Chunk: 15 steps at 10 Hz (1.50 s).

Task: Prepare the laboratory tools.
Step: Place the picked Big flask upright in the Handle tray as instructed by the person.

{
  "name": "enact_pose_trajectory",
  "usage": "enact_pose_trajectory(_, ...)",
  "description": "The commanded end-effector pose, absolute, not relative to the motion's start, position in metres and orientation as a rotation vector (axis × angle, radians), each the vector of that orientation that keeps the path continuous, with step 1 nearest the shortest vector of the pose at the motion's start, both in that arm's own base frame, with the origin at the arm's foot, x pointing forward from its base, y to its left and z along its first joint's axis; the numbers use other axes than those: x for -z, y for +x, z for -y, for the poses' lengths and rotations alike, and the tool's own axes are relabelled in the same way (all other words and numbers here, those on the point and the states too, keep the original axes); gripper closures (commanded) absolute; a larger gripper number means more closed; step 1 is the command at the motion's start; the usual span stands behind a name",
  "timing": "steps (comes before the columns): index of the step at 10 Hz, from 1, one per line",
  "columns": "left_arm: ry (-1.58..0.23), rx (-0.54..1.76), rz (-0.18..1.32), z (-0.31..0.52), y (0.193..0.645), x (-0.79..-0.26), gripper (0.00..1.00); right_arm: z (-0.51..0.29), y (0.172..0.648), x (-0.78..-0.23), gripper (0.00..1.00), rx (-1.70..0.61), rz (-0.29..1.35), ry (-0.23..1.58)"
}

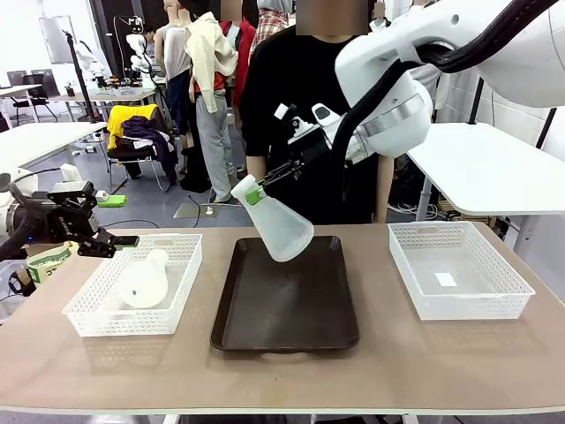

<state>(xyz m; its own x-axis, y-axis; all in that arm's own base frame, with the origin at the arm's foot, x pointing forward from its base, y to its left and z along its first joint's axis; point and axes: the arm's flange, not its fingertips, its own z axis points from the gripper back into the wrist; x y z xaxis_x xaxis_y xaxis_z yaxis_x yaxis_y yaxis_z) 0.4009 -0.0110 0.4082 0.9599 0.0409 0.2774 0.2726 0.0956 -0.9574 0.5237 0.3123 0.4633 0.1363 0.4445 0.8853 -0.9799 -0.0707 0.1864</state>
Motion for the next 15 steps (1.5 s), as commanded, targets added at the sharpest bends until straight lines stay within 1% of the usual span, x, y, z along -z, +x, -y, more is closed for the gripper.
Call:
enact_pose_trajectory(1,-1.478,0.176,0.262,0.011,0.4,-0.41,0.0,-0.29,0.529,-0.444,1.0,-1.388,0.765,1.154)
enact_pose_trajectory(2,-1.478,0.176,0.262,0.011,0.4,-0.41,0.0,-0.284,0.533,-0.439,1.0,-1.416,0.802,1.237)
enact_pose_trajectory(3,-1.478,0.176,0.262,0.011,0.4,-0.41,0.0,-0.279,0.536,-0.434,1.0,-1.452,0.839,1.273)
enact_pose_trajectory(4,-1.478,0.176,0.262,0.011,0.4,-0.41,0.0,-0.28,0.539,-0.429,1.0,-1.482,0.85,1.274)
enact_pose_trajectory(5,-1.478,0.176,0.262,0.011,0.4,-0.41,0.0,-0.284,0.534,-0.439,1.0,-1.433,0.797,1.193)
enact_pose_trajectory(8,-1.478,0.176,0.262,0.011,0.4,-0.41,0.0,-0.284,0.534,-0.439,1.0,-1.433,0.797,1.193)
enact_pose_trajectory(10,-1.478,0.176,0.262,0.011,0.4,-0.41,0.0,-0.287,0.541,-0.429,1.0,-1.499,0.806,1.253)
enact_pose_trajectory(12,-1.478,0.176,0.262,0.011,0.4,-0.41,0.0,-0.289,0.559,-0.411,1.0,-1.523,0.891,1.324)
enact_pose_trajectory(13,-1.478,0.176,0.262,0.011,0.4,-0.41,0.0,-0.291,0.57,-0.4,1.0,-1.544,0.941,1.329)
enact_pose_trajectory(15,-1.478,0.176,0.262,0.011,0.4,-0.41,0.0,-0.294,0.591,-0.38,1.0,-1.512,0.994,1.362)
